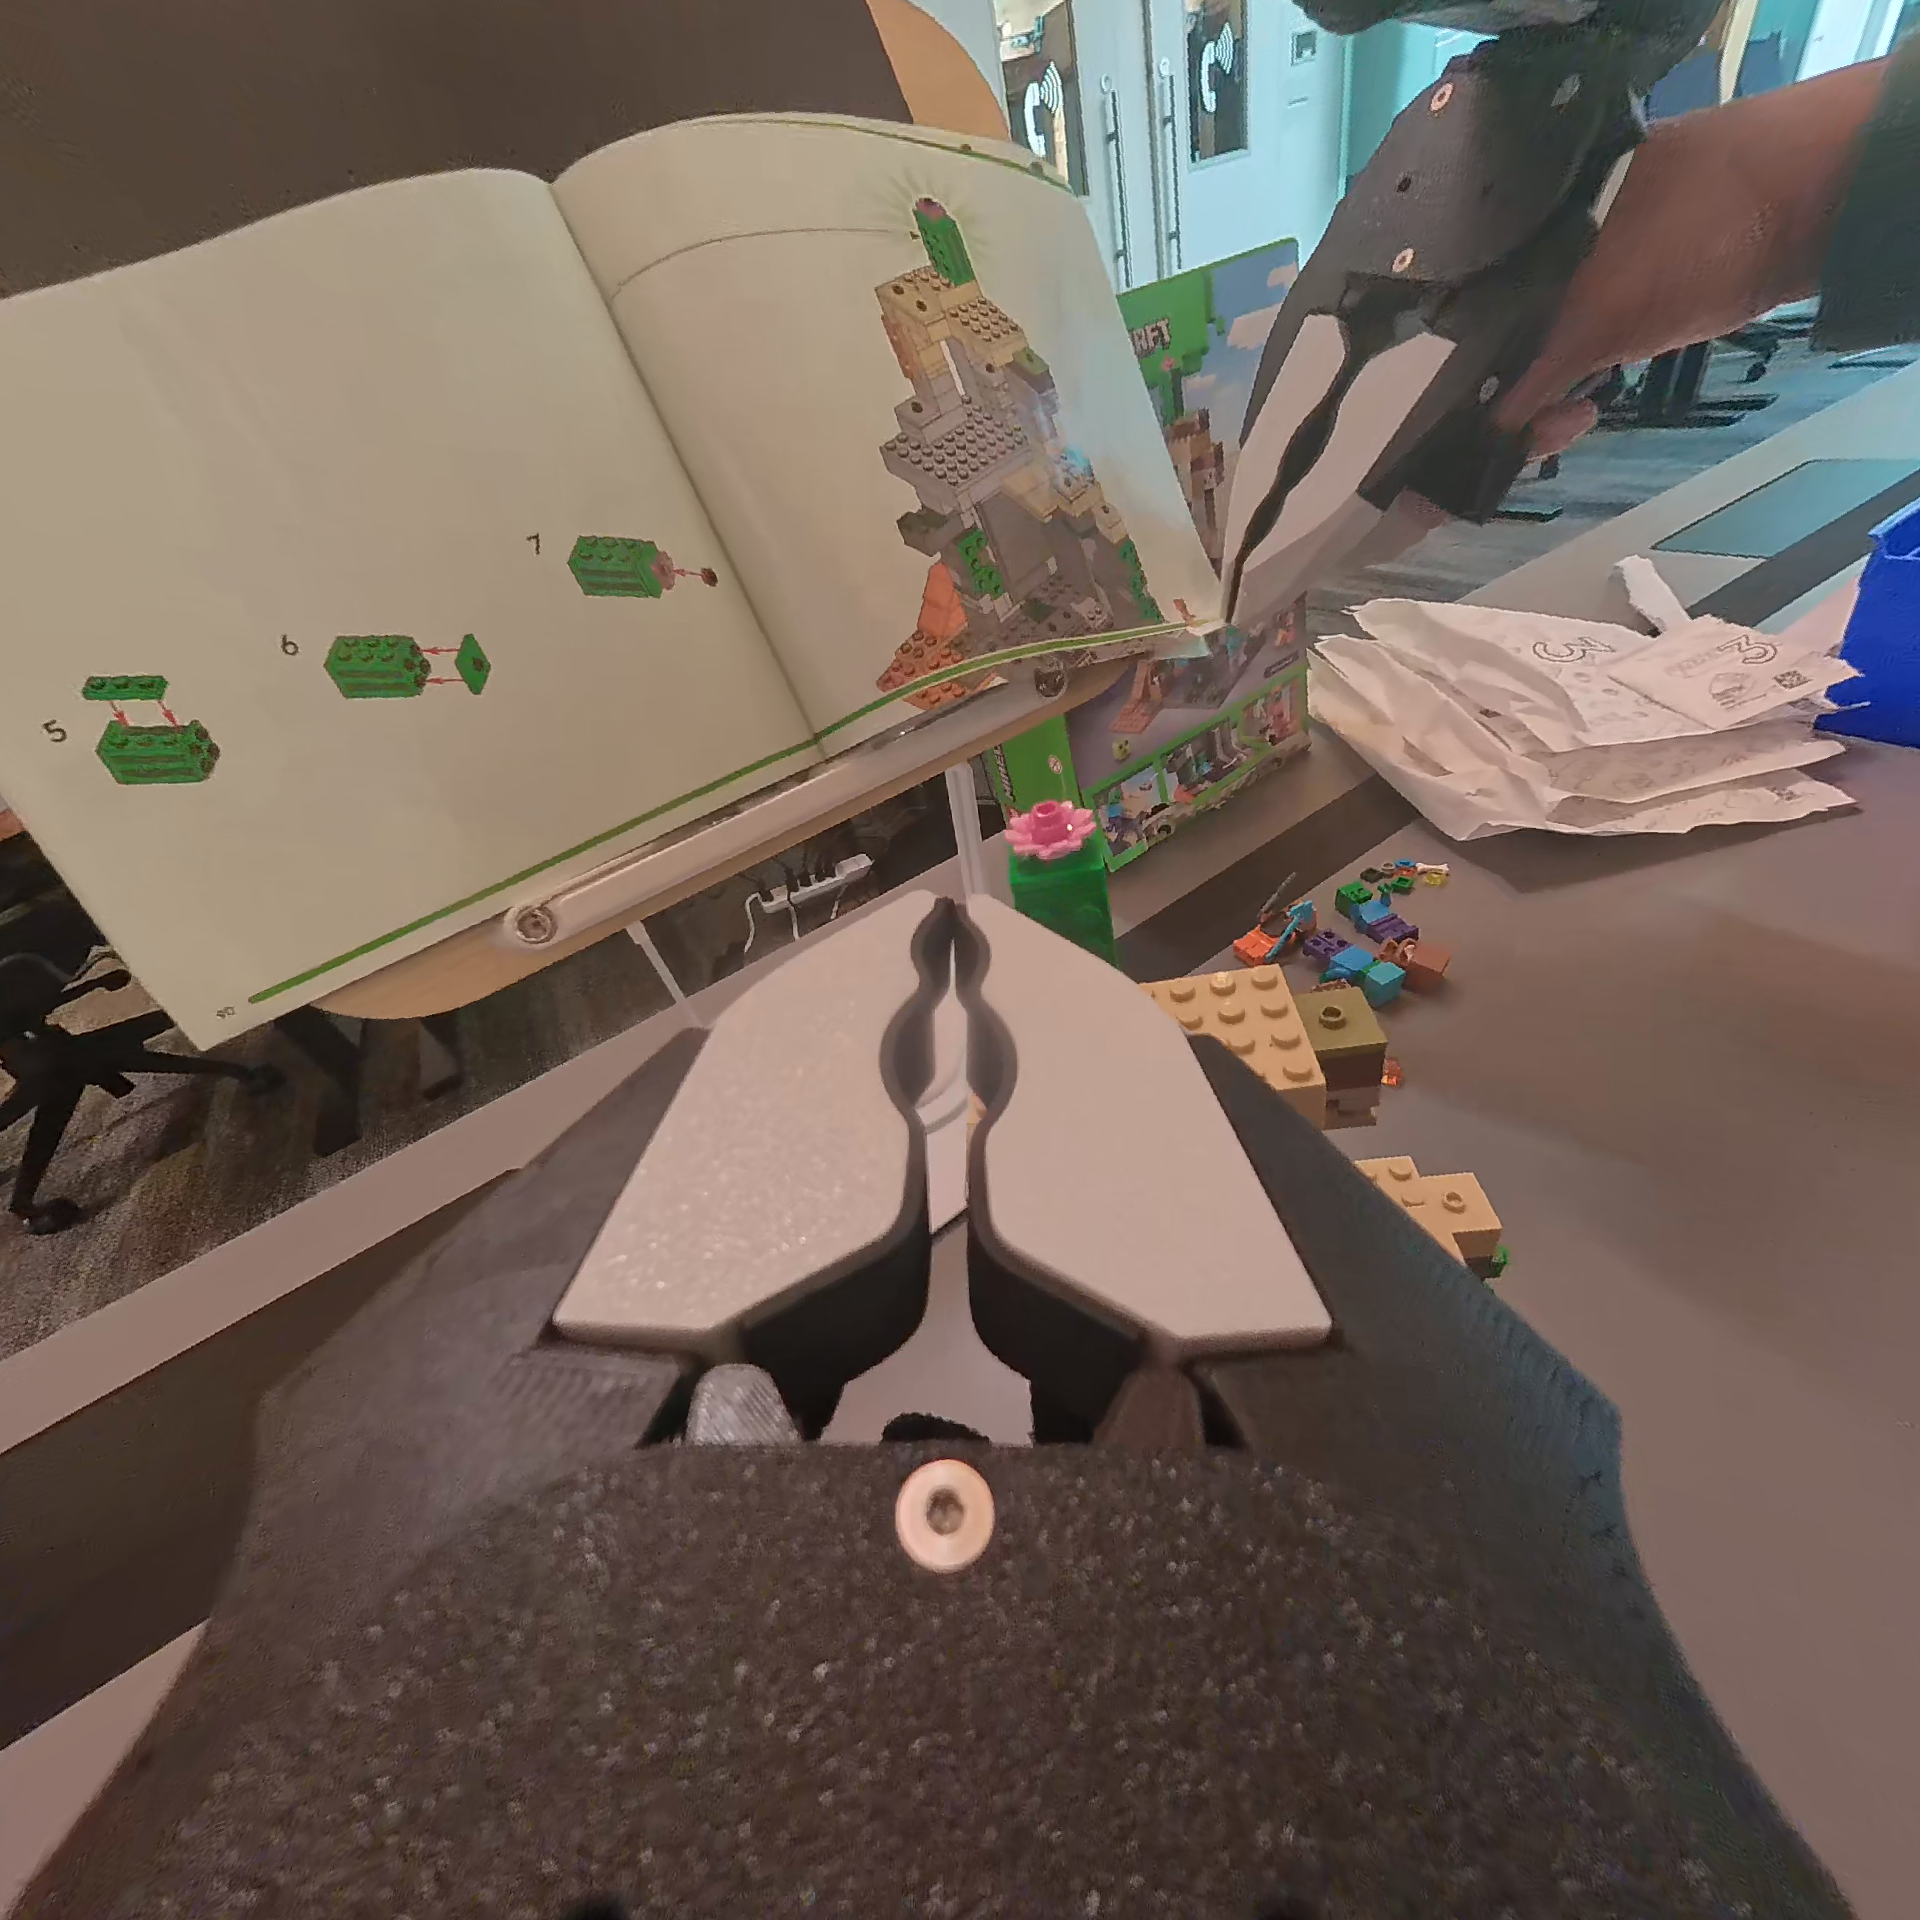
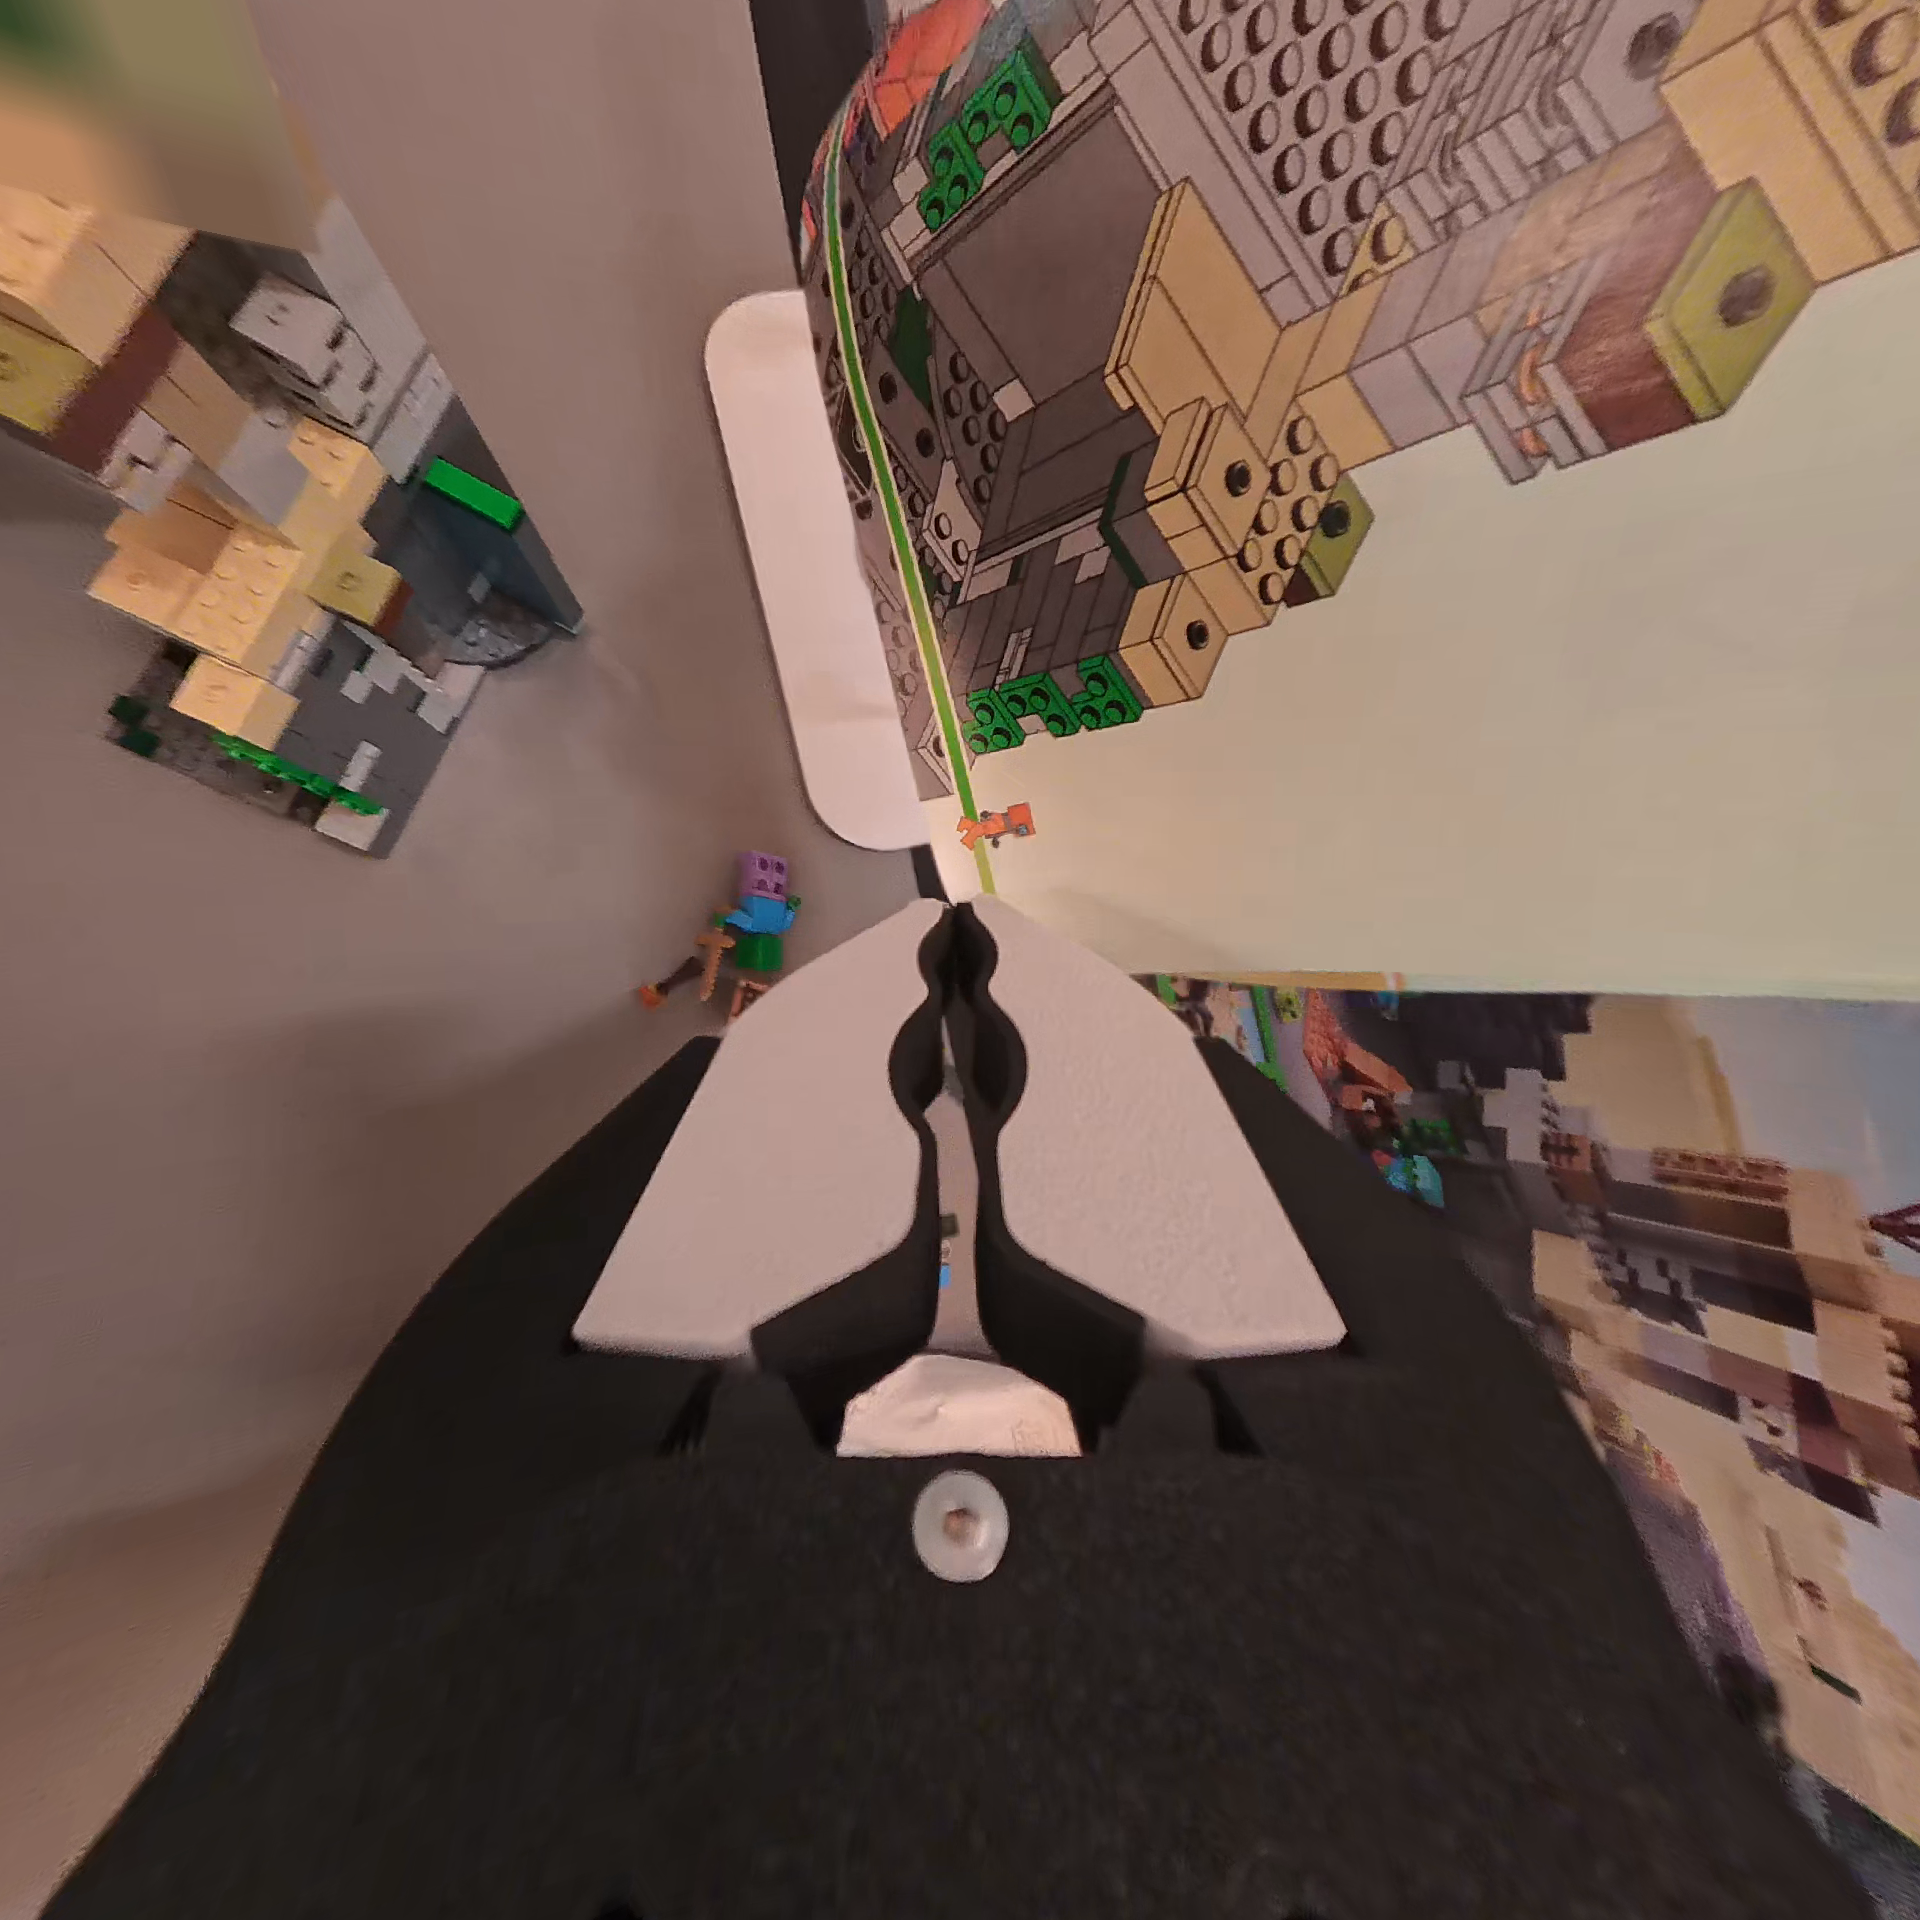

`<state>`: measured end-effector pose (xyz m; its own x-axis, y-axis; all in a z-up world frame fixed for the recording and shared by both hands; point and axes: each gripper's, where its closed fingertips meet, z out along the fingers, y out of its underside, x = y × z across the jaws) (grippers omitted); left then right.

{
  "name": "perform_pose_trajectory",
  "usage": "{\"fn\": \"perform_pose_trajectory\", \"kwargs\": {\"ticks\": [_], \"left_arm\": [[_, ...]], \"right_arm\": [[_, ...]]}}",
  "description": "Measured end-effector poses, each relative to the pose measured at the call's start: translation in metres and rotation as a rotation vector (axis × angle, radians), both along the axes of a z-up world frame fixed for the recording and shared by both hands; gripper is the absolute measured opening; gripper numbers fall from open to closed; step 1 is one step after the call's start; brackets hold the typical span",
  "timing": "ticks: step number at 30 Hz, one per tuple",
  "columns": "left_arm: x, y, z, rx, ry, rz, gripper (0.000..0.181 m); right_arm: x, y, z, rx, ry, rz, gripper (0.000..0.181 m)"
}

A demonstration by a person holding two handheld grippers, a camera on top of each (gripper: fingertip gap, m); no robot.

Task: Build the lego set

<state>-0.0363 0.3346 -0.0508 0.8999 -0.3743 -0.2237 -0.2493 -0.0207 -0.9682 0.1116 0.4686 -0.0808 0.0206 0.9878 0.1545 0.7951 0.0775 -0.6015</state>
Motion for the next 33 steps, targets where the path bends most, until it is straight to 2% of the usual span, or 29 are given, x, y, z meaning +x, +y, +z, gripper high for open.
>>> {"fn": "perform_pose_trajectory", "kwargs": {"ticks": [9, 13, 18, 22, 23, 27, 31, 33], "left_arm": [[0.001, -0.004, 0.008, 0.018, -0.005, -0.004, 0.000], [0.003, -0.004, 0.008, 0.016, -0.009, -0.009, 0.000], [0.005, -0.006, 0.010, 0.024, 0.004, -0.010, 0.000], [0.003, -0.007, 0.013, 0.031, -0.007, -0.006, 0.000], [0.002, -0.007, 0.013, 0.031, -0.008, -0.005, 0.000], [0.002, -0.006, 0.012, 0.029, -0.003, -0.001, 0.000], [-0.001, -0.005, 0.010, 0.026, -0.001, 0.006, 0.000], [-0.003, -0.004, 0.010, 0.024, -0.004, 0.009, 0.000]], "right_arm": [[-0.005, -0.021, 0.031, -0.006, 0.083, 0.014, 0.000], [-0.004, -0.026, 0.038, 0.069, 0.077, 0.013, 0.000], [0.009, -0.001, 0.030, 0.377, 0.022, -0.036, 0.000], [0.015, 0.014, 0.005, 0.658, -0.044, -0.040, 0.036], [0.014, 0.015, 0.000, 0.712, -0.039, -0.044, 0.039], [0.006, 0.022, -0.006, 0.928, -0.024, -0.055, 0.032], [0.001, 0.031, -0.012, 1.003, -0.021, -0.079, 0.026], [0.000, 0.034, -0.012, 1.024, -0.014, -0.088, 0.016]]}}
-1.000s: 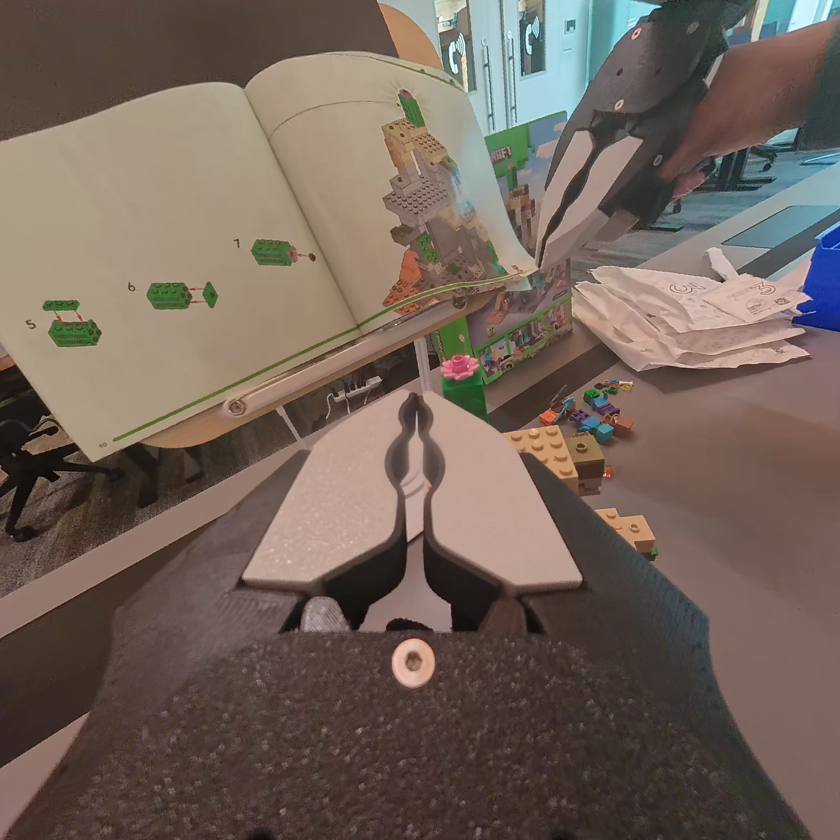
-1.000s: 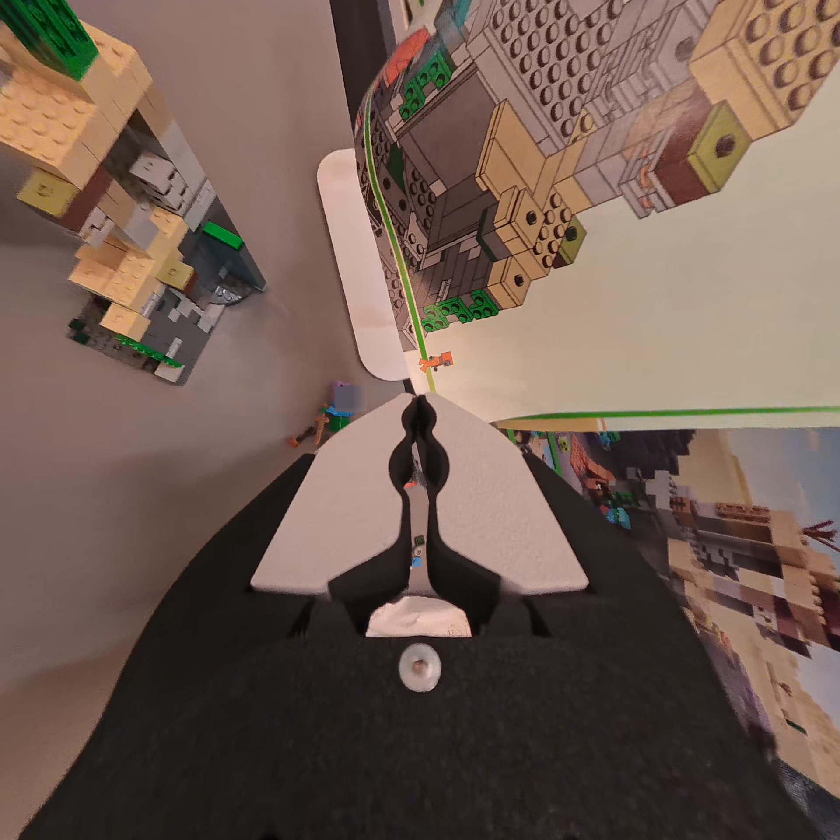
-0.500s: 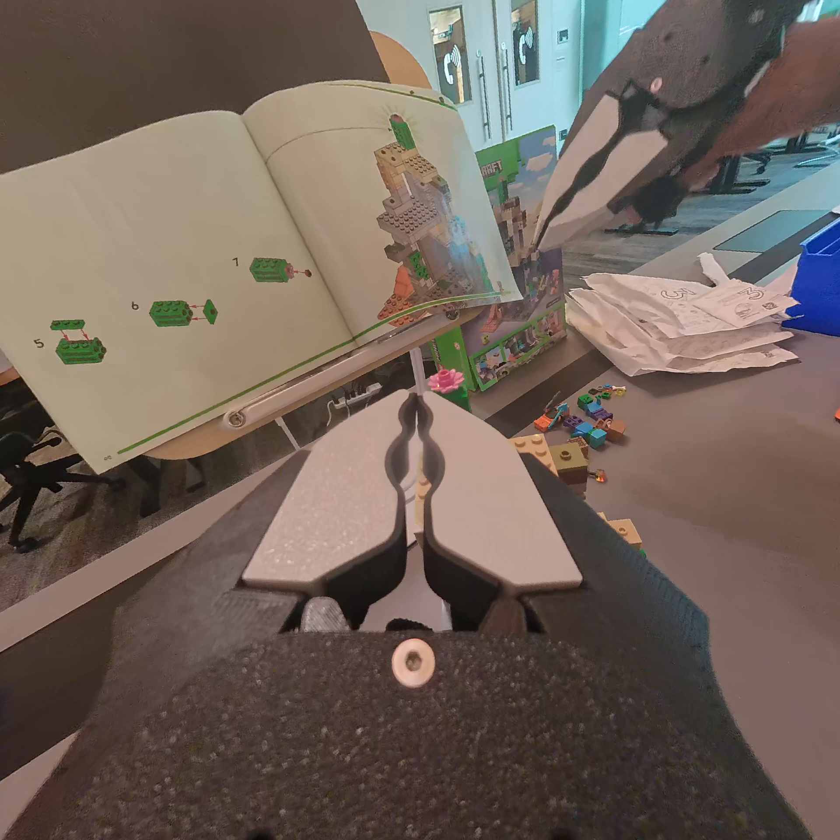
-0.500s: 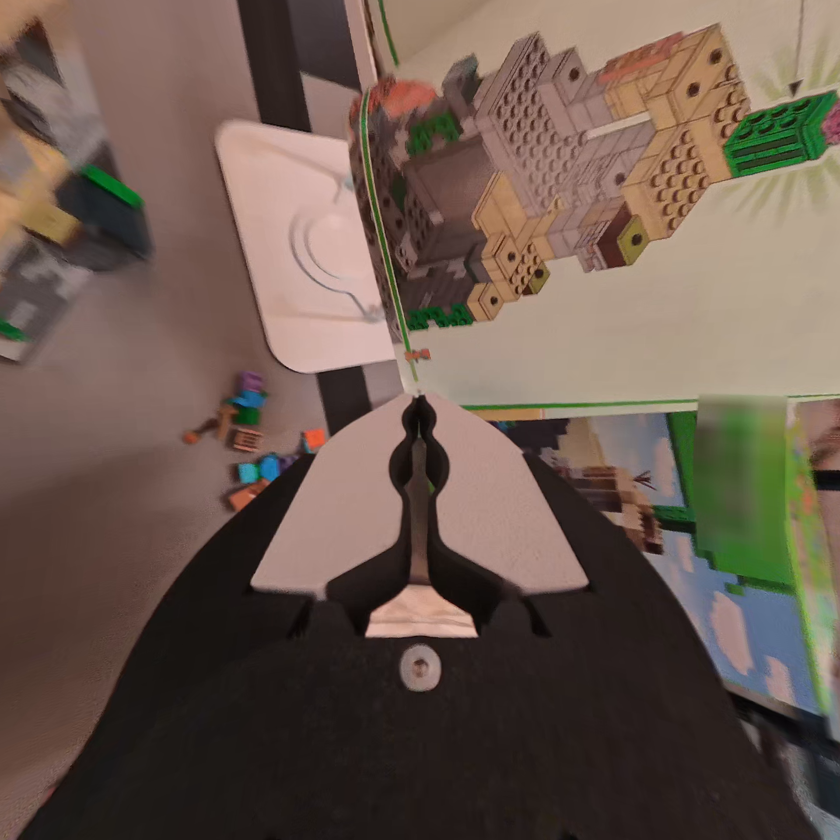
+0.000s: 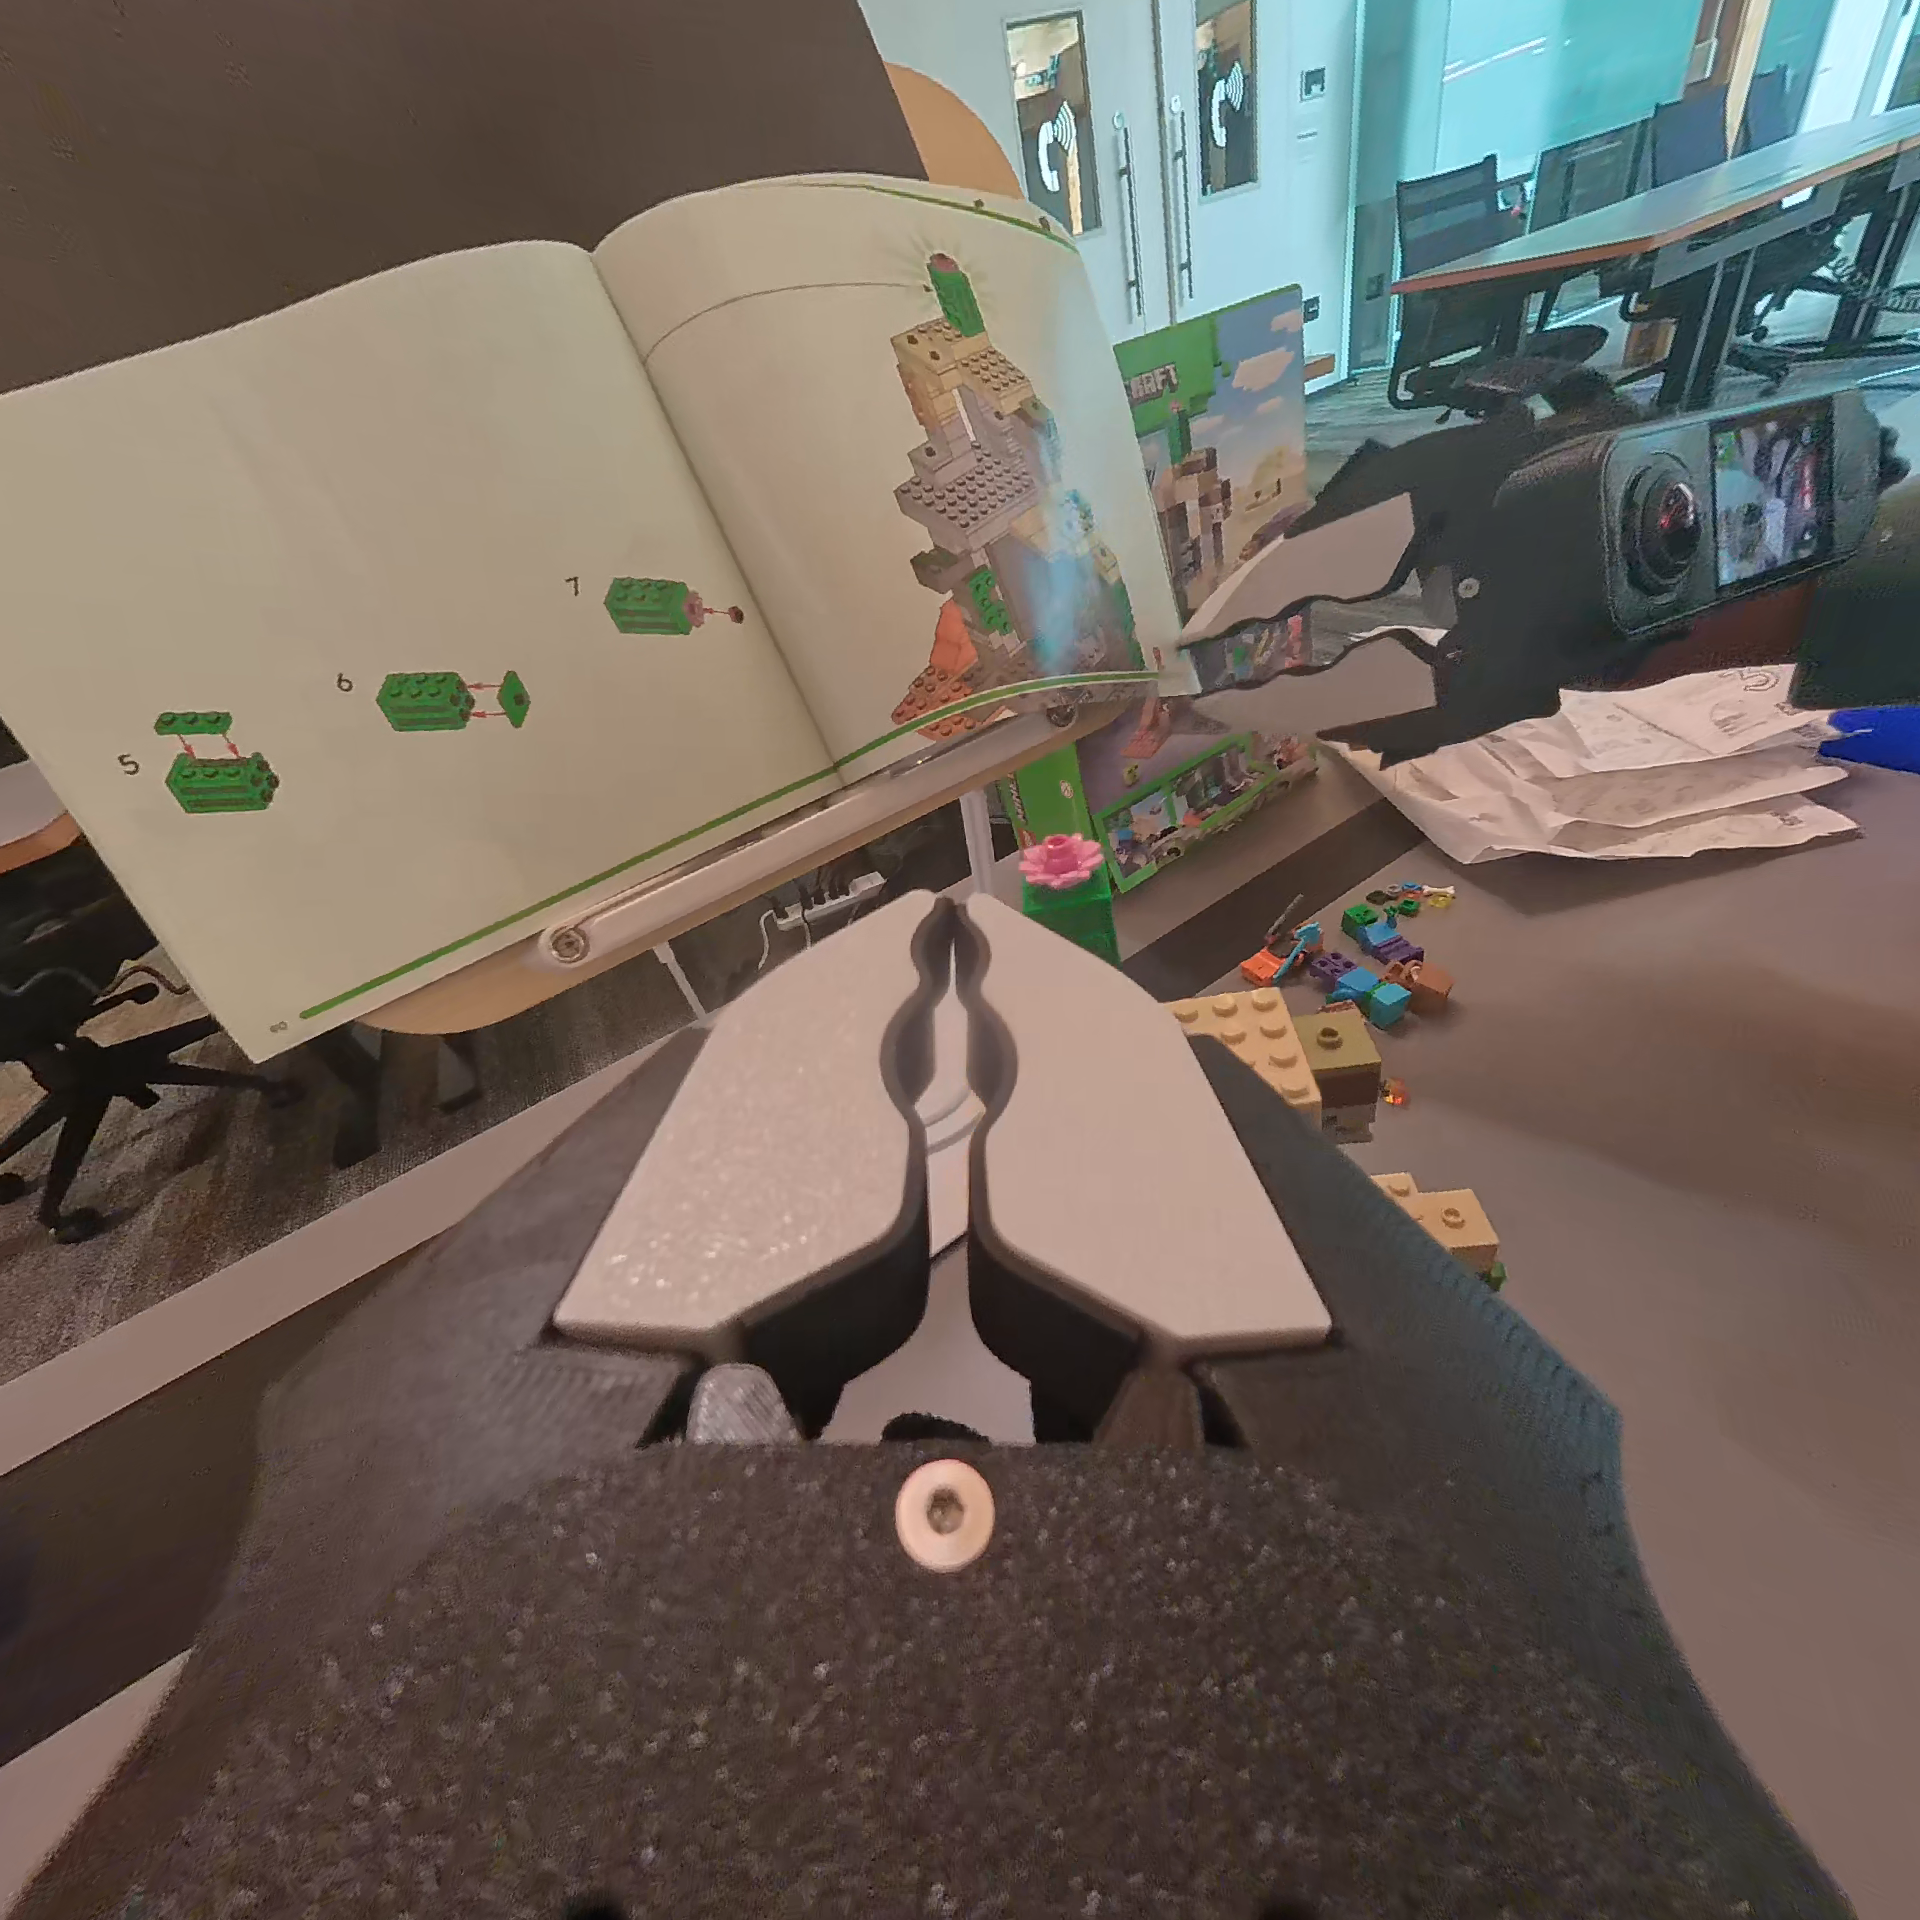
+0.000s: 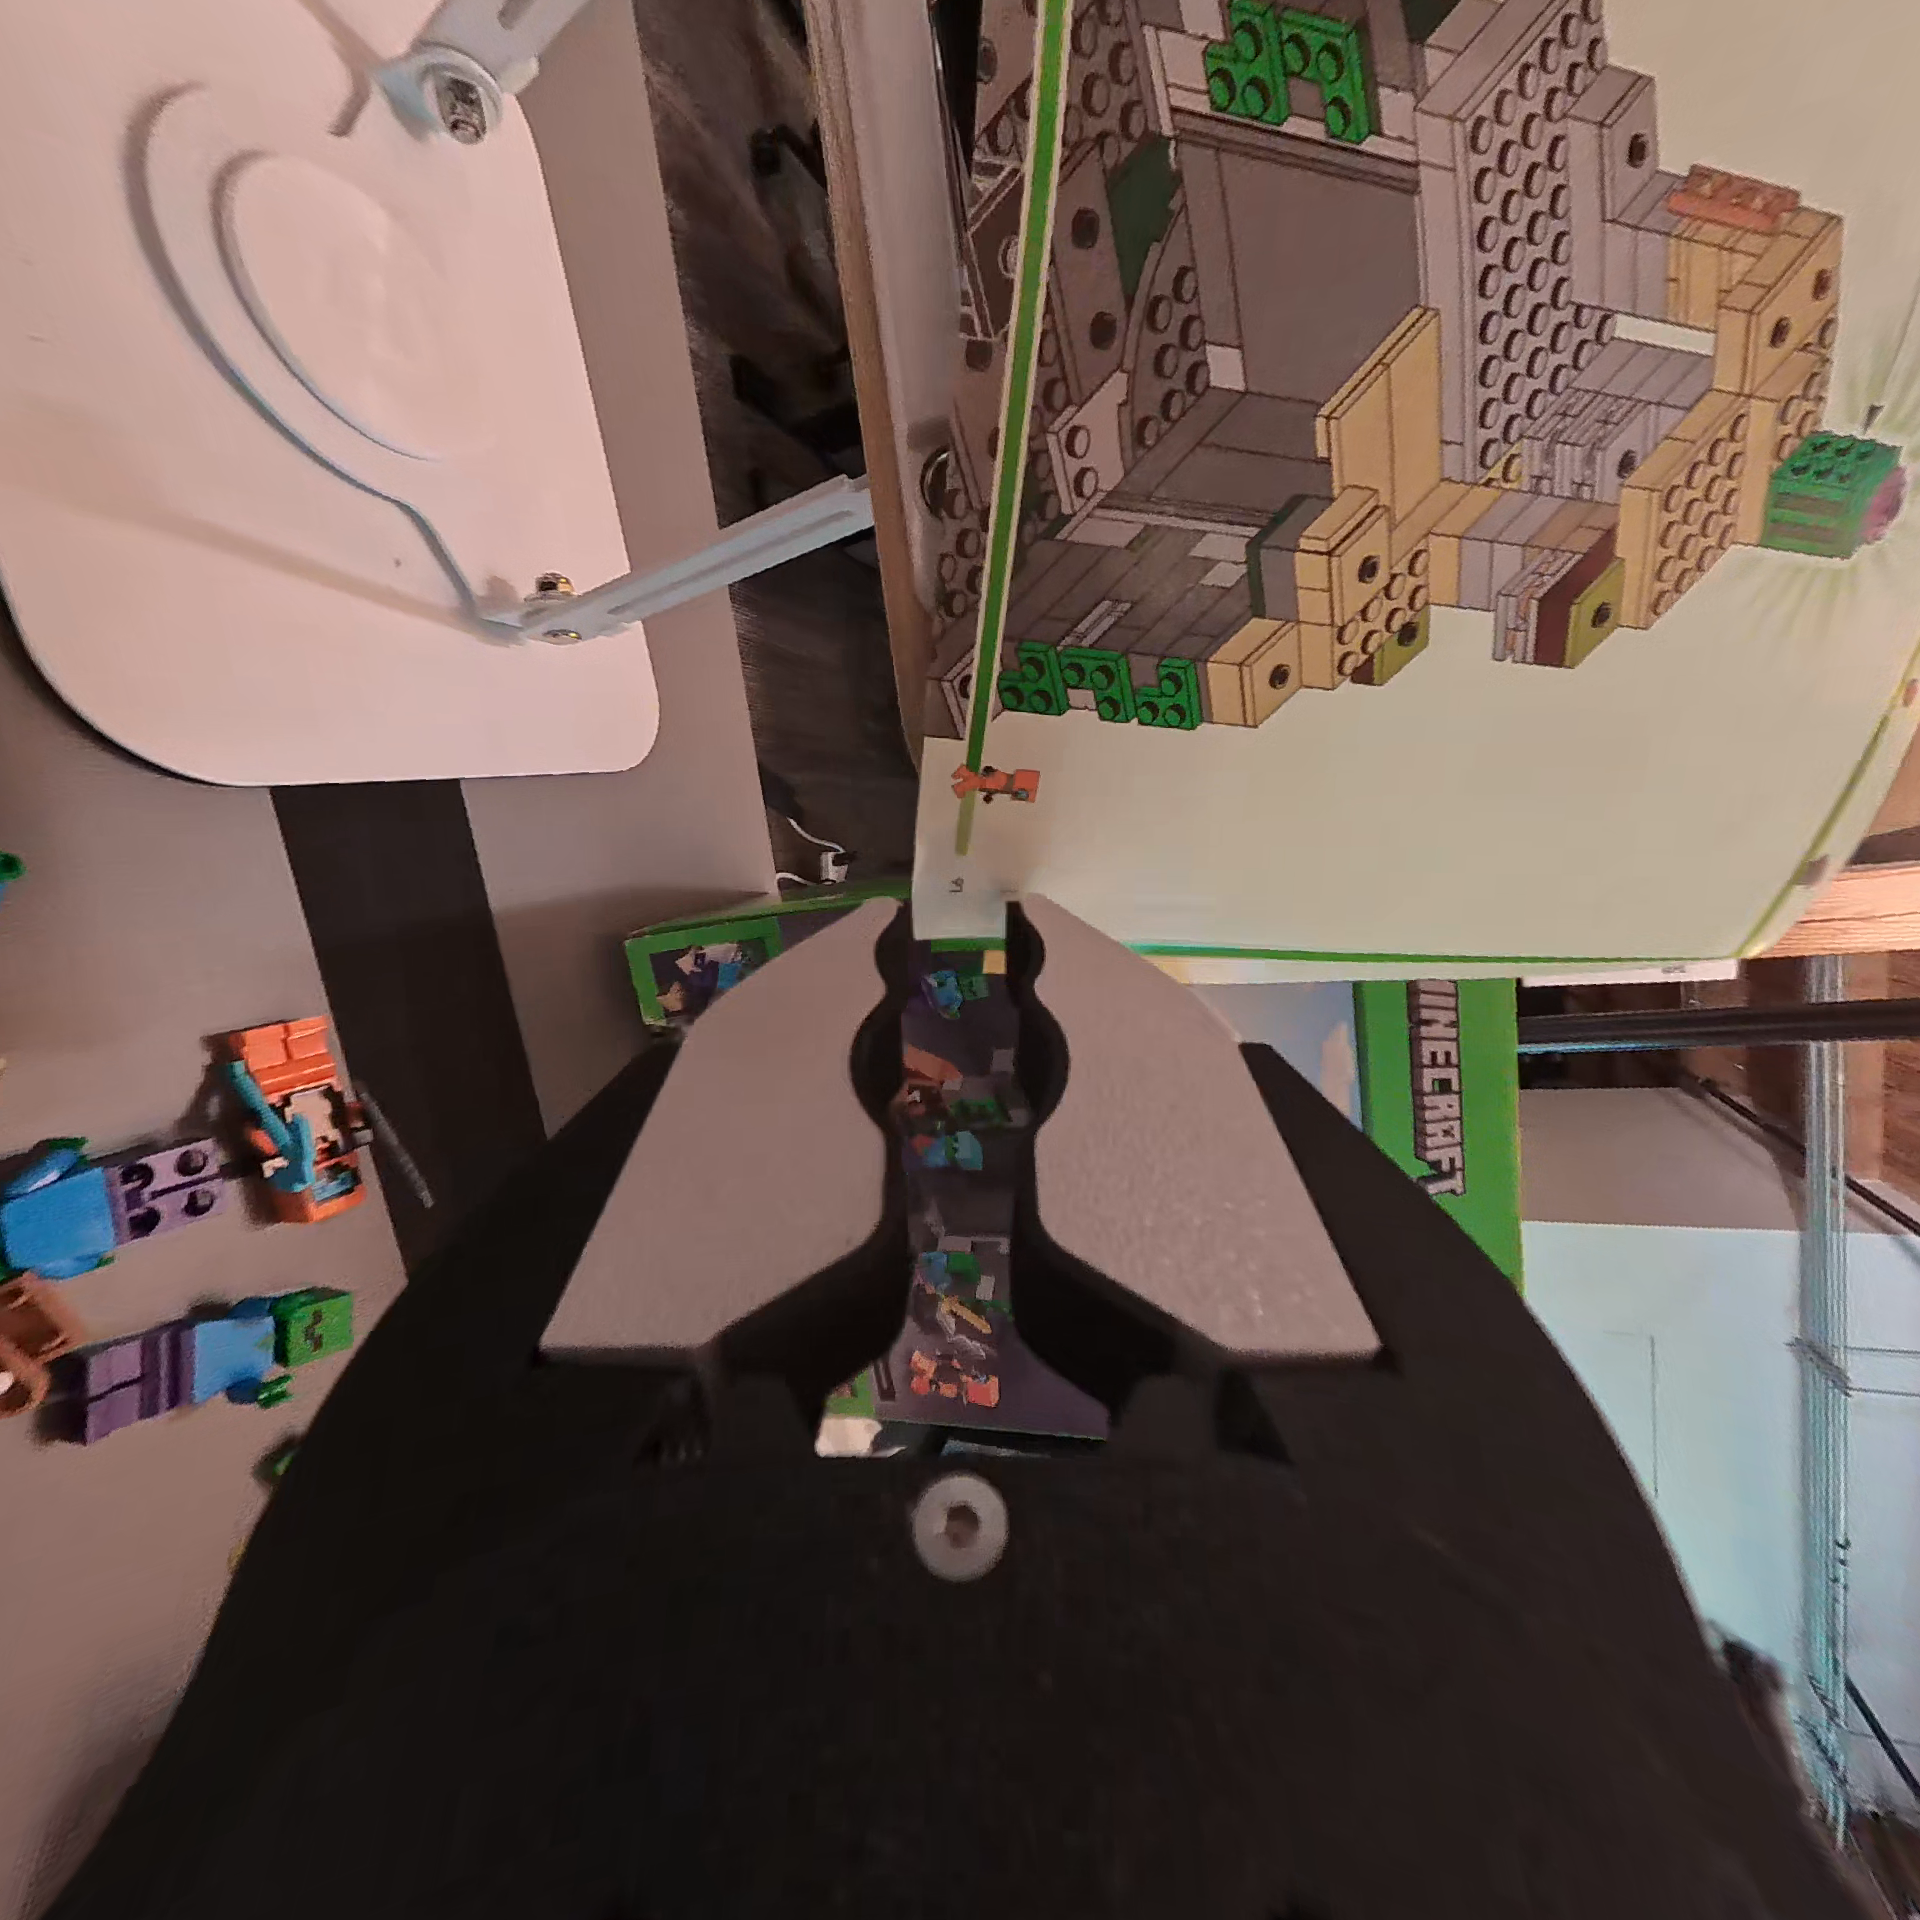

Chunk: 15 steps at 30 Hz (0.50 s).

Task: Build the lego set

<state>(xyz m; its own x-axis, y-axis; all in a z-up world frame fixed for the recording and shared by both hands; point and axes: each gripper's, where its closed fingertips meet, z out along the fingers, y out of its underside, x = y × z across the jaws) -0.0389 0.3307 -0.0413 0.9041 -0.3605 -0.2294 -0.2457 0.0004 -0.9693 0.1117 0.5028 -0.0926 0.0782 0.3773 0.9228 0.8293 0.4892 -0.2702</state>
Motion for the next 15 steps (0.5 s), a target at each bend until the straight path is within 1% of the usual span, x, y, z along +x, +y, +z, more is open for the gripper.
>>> {"fn": "perform_pose_trajectory", "kwargs": {"ticks": [4, 11, 15], "left_arm": [[-0.003, 0.001, -0.001, -0.005, -0.005, 0.004, 0.000], [-0.001, 0.001, -0.002, -0.005, 0.000, -0.001, 0.000], [0.000, 0.001, 0.000, -0.003, -0.003, -0.004, 0.000]], "right_arm": [[-0.001, -0.001, 0.002, -0.005, 0.010, 0.016, 0.000], [0.003, -0.007, 0.007, -0.071, 0.030, 0.032, 0.000], [0.004, -0.015, 0.016, -0.124, 0.071, 0.046, 0.000]]}}
